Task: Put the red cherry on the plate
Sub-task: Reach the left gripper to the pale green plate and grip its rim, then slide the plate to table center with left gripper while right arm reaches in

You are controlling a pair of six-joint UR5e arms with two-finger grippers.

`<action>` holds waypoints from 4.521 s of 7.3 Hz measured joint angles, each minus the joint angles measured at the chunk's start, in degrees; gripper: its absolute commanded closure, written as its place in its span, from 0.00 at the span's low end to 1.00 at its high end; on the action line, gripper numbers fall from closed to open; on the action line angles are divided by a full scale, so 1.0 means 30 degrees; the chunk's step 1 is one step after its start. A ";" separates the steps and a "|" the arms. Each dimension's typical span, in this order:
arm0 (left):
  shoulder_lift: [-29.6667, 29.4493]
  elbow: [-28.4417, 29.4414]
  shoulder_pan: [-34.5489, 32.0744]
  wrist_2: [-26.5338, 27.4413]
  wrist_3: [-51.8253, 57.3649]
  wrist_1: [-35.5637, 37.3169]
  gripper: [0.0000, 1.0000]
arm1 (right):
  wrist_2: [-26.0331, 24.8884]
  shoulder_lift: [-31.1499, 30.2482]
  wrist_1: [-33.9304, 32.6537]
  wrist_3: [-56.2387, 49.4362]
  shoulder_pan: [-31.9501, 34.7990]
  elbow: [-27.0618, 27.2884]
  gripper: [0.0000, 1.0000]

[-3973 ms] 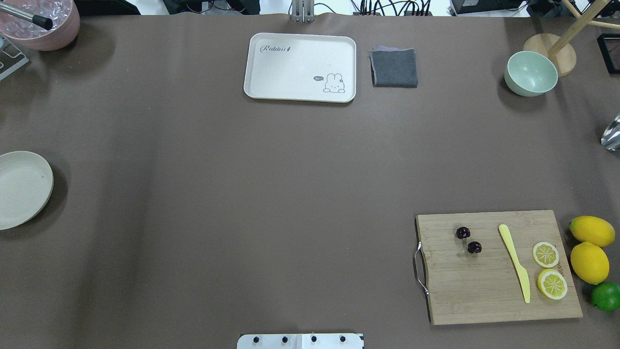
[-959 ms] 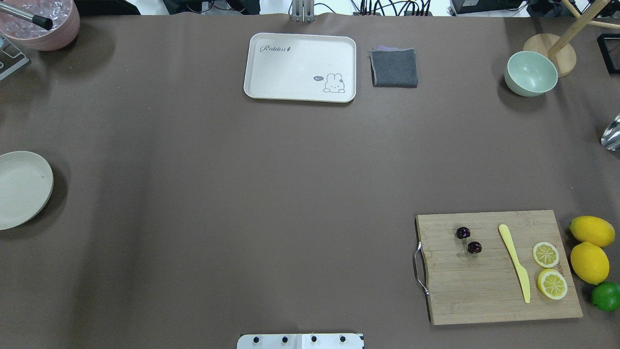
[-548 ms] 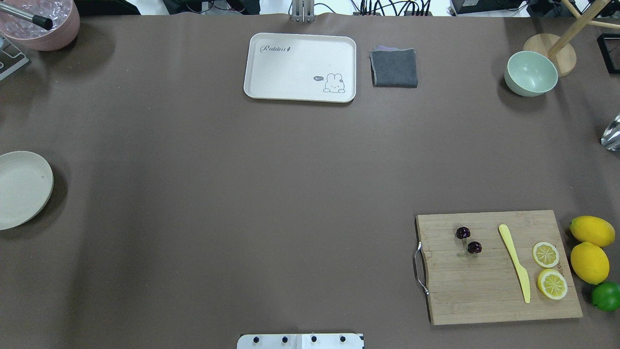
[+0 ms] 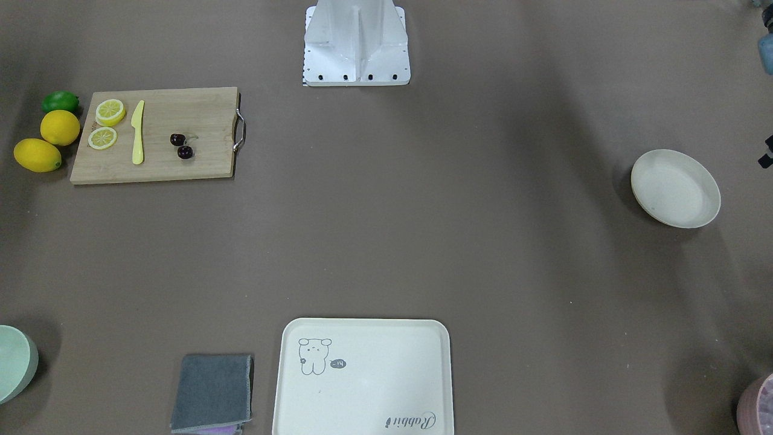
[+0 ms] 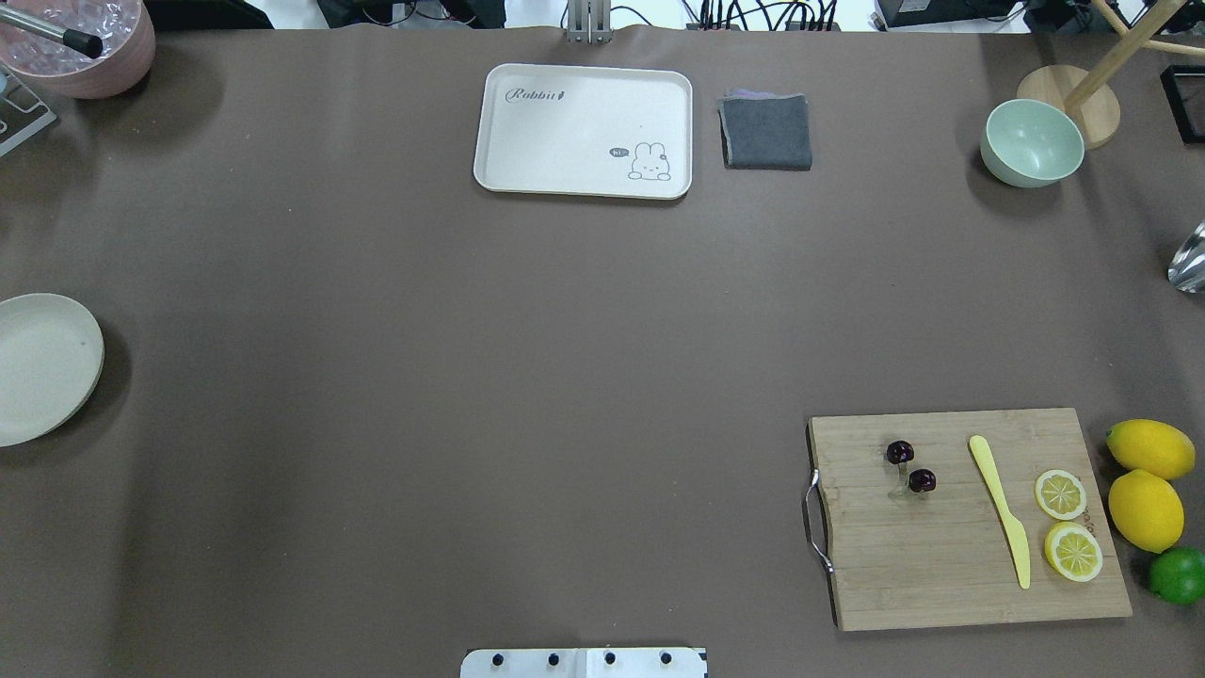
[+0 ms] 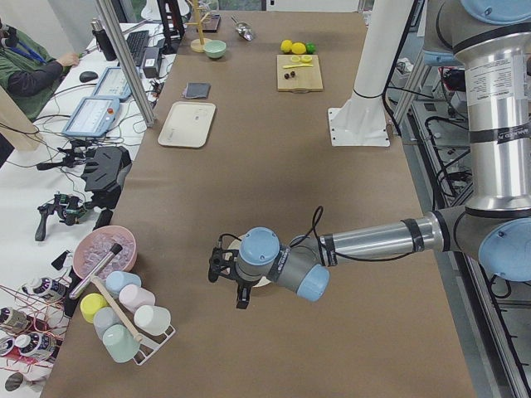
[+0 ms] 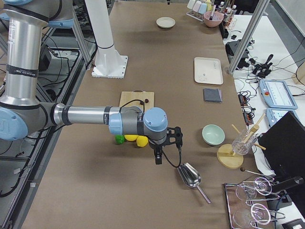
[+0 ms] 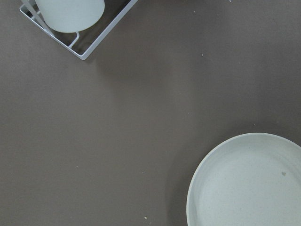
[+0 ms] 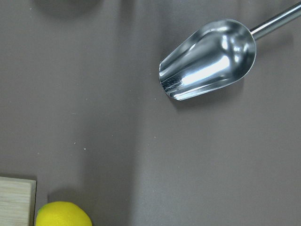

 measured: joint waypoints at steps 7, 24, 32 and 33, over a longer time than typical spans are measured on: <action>-0.0789 0.2390 0.3460 0.0131 -0.2994 -0.3771 0.02 | 0.0046 0.0088 0.0000 0.0023 -0.0020 -0.0003 0.00; -0.3965 0.0978 0.0776 -0.6232 -0.5543 0.0107 1.00 | 0.0042 0.0590 0.0004 -0.0254 -0.0284 0.0237 0.00; -1.0296 -0.3172 1.0379 0.3331 -2.0275 0.1675 1.00 | -0.1119 0.5919 0.0010 0.7274 -0.6081 0.0443 0.00; -1.1344 -0.3222 1.1767 0.5085 -2.1064 0.2822 1.00 | -0.1452 0.6265 0.0021 0.8243 -0.6800 0.0659 0.00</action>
